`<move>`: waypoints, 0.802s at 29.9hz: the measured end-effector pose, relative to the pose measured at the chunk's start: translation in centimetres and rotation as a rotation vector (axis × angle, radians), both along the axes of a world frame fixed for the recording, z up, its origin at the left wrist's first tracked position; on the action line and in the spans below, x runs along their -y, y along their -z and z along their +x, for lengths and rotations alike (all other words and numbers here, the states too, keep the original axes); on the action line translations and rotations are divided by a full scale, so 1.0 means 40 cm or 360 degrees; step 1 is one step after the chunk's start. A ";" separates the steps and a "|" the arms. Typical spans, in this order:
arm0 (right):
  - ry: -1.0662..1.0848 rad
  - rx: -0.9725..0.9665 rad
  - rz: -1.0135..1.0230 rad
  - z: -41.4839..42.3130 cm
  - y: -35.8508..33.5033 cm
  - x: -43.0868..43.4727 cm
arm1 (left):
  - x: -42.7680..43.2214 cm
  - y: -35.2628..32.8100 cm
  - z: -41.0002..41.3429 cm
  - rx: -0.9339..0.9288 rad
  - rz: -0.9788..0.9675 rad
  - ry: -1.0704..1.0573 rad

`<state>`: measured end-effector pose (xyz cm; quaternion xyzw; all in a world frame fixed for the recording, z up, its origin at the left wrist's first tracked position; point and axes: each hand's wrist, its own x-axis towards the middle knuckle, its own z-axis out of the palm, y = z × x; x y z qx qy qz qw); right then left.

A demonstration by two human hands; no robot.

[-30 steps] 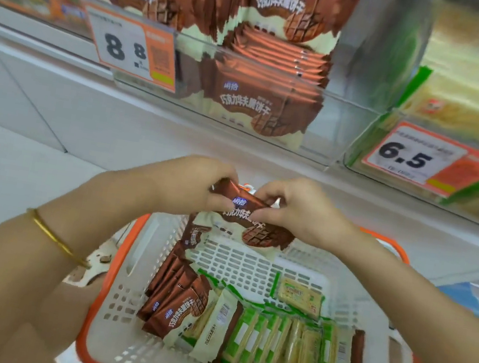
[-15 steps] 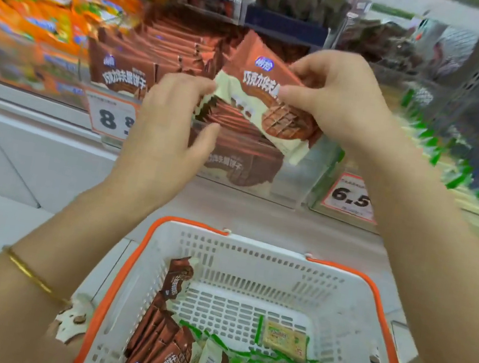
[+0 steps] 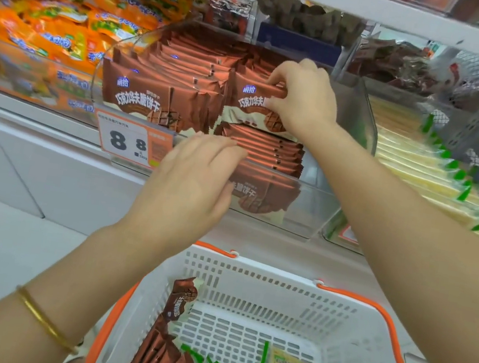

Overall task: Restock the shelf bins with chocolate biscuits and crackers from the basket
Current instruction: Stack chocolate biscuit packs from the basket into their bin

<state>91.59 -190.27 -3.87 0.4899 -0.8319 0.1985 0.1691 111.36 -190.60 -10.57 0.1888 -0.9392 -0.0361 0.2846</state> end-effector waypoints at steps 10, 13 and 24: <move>0.0064 -0.0060 -0.0082 -0.009 -0.018 -0.065 | -0.008 0.004 0.014 0.0011 -0.0032 0.0041; -0.0036 0.0081 -0.0327 0.032 -0.026 -0.128 | -0.026 -0.002 0.024 -0.0079 -0.0124 0.0094; -0.0445 0.1191 0.0512 0.207 0.414 -0.279 | -0.035 0.154 0.139 0.1225 0.0065 0.0185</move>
